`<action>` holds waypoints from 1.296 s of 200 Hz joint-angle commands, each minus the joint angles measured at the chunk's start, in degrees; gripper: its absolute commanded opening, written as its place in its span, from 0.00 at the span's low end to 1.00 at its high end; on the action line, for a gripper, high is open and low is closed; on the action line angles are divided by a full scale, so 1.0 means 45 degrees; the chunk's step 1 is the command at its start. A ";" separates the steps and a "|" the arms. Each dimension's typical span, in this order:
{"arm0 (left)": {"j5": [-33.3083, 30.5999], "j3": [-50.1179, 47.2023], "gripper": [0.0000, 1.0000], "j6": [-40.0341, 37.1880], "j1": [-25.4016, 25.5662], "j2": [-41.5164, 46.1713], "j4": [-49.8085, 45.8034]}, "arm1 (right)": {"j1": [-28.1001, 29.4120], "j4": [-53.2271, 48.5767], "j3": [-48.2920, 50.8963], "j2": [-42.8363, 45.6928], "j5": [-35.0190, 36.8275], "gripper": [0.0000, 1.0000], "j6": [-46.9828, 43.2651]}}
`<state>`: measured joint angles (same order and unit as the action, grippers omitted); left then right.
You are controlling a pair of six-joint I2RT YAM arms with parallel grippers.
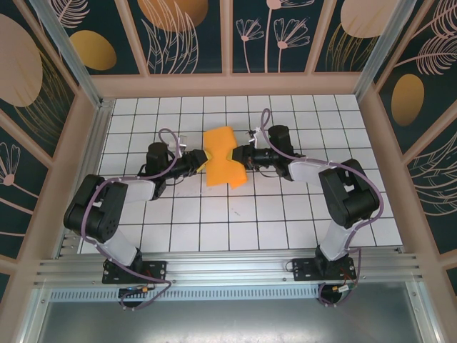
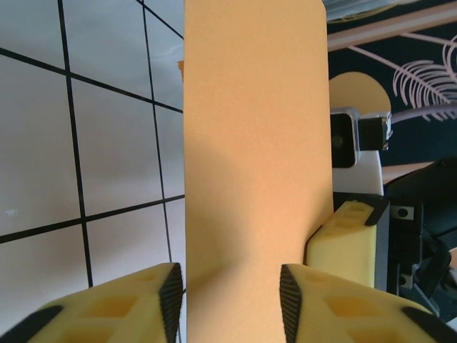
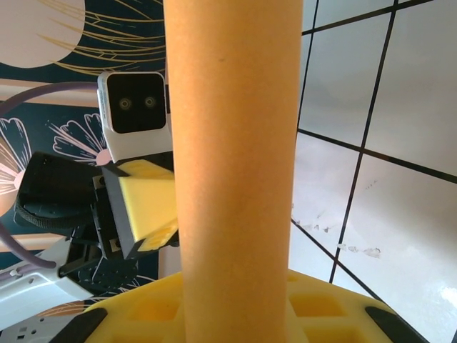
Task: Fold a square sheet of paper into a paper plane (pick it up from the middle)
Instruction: Fold the square sheet of paper in half at the center of the table.
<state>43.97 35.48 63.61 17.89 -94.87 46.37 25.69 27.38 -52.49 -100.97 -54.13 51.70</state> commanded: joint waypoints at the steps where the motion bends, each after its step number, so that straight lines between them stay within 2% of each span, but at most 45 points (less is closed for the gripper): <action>1: 0.0309 -0.0175 0.29 0.0160 -0.0078 -0.0315 0.1112 | -0.0045 0.0693 0.0241 -0.0056 -0.0319 0.26 0.0182; 30: 0.0107 -0.0198 0.09 0.0047 0.0006 -0.0611 0.0972 | -0.0027 0.0641 0.0399 -0.0366 0.0028 0.30 0.0048; 50: -0.0218 0.0098 0.00 -0.0436 0.0227 -0.0660 0.0157 | -0.0026 0.0128 0.0507 -0.0554 0.0596 0.34 -0.0443; 85: -0.1368 0.1241 0.00 -0.2123 0.0761 -0.1180 -0.3001 | -0.0026 -0.0766 0.0813 -0.0853 0.1781 0.45 -0.1289; 107: -0.1727 0.1826 0.00 -0.2534 0.1057 -0.1492 -0.4028 | -0.0006 -0.1034 0.1017 -0.0940 0.2367 0.49 -0.1497; 200: -0.3783 0.2692 0.00 -0.2217 0.1923 -0.1809 -0.5291 | 0.0033 -0.3470 0.1647 0.0522 0.5704 0.74 -0.2139; 232: -0.3443 0.2868 0.00 -0.2239 0.2091 -0.1927 -0.5221 | 0.0057 -0.4554 0.1674 0.1323 0.6622 0.85 -0.2499; 259: -0.3331 0.3114 0.00 -0.2204 0.2284 -0.2212 -0.5246 | 0.0033 -0.5432 0.1547 0.1647 0.7162 0.86 -0.3081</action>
<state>28.84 47.46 54.04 27.09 -103.09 23.40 25.87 8.88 -45.56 -95.98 -26.33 41.34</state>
